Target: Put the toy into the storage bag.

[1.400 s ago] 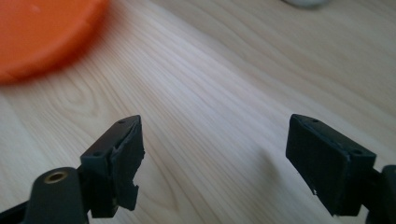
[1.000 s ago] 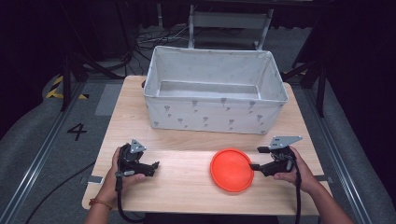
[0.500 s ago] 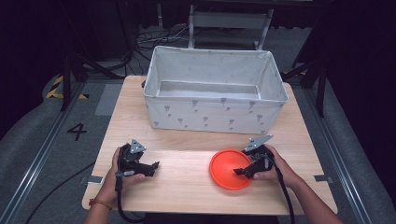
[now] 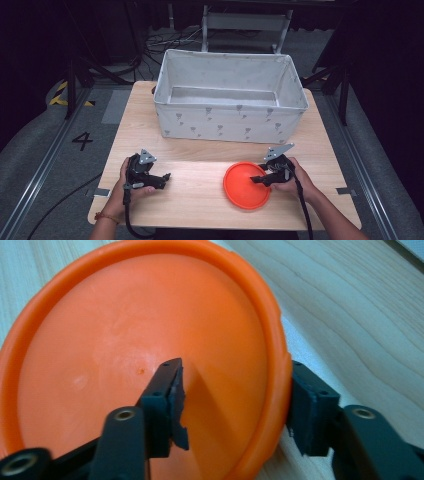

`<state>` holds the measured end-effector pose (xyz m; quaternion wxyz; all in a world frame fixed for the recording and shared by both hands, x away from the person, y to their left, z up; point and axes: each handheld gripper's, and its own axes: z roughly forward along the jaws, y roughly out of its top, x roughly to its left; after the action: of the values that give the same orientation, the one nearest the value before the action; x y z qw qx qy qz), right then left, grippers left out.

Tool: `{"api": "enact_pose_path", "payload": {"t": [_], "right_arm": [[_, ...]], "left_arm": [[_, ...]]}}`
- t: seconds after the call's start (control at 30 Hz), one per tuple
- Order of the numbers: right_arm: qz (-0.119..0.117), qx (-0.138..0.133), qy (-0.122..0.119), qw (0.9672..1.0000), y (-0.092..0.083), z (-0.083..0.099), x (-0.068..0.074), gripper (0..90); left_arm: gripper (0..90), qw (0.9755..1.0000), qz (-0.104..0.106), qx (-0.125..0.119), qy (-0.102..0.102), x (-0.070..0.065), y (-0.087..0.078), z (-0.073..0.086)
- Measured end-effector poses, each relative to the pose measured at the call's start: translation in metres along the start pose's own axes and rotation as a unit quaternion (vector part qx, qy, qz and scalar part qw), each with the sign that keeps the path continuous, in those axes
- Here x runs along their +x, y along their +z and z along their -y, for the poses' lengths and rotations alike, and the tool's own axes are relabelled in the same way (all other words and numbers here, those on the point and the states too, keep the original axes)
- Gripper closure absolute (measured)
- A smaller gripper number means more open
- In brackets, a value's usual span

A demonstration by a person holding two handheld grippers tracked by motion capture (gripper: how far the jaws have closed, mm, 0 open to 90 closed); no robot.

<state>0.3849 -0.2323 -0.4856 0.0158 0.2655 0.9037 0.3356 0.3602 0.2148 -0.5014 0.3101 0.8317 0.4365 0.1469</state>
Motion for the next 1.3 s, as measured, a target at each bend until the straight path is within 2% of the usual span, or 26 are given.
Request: {"api": "enact_pose_path", "payload": {"t": [0.1, 0.23, 0.37, 0.43, 0.53, 0.6, 0.8, 1.07, 1.17, 1.3], "right_arm": [[-0.017, -0.015, 0.004, 0.9997, -0.008, -0.002, -0.002, 64.8], [-0.034, -0.031, -0.006, 0.9989, -0.018, -0.004, 0.002, 72.0], [-0.05, -0.057, -0.027, 0.9968, -0.037, -0.01, 0.011, 79.0], [-0.048, -0.062, -0.045, 0.9959, -0.046, -0.013, 0.017, 80.3], [-0.04, -0.065, -0.068, 0.9947, -0.058, -0.018, 0.028, 81.8], [-0.02, -0.063, -0.094, 0.9934, -0.069, -0.023, 0.037, 82.0], [0.029, -0.029, -0.146, 0.9885, -0.099, -0.038, 0.052, 82.1], [0.072, -0.027, -0.17, 0.9825, -0.144, -0.058, 0.052, 82.0], [0.082, -0.028, -0.178, 0.9803, -0.156, -0.063, 0.05, 82.0], [0.089, -0.029, -0.181, 0.9791, -0.169, -0.073, 0.047, 82.0]], "left_arm": [[0.5, 1.0, 0.0, 0.0, 0.0, 0.0, 0.0, 0.0], [0.5, 1.0, -0.001, 0.0, 0.002, 0.0, 0.0, 0.0], [0.5, 1.0, -0.002, 0.0, 0.003, 0.0, 0.0, 0.0], [0.5, 1.0, 0.0, 0.0, 0.0, 0.0, 0.0, 0.0], [0.5, 1.0, -0.001, 0.0, -0.001, 0.0, 0.0, 0.0], [0.5, 1.0, -0.001, 0.0, -0.001, 0.0, 0.0, 0.0], [0.5, 1.0, 0.0, 0.001, -0.001, 0.0, 0.0, 0.0], [0.5, 1.0, -0.001, 0.0, 0.0, 0.0, 0.0, 0.0], [0.5, 1.0, -0.001, 0.0, -0.001, 0.0, 0.0, 0.0], [0.5, 1.0, -0.002, -0.001, 0.0, 0.0, 0.0, 0.0]]}}
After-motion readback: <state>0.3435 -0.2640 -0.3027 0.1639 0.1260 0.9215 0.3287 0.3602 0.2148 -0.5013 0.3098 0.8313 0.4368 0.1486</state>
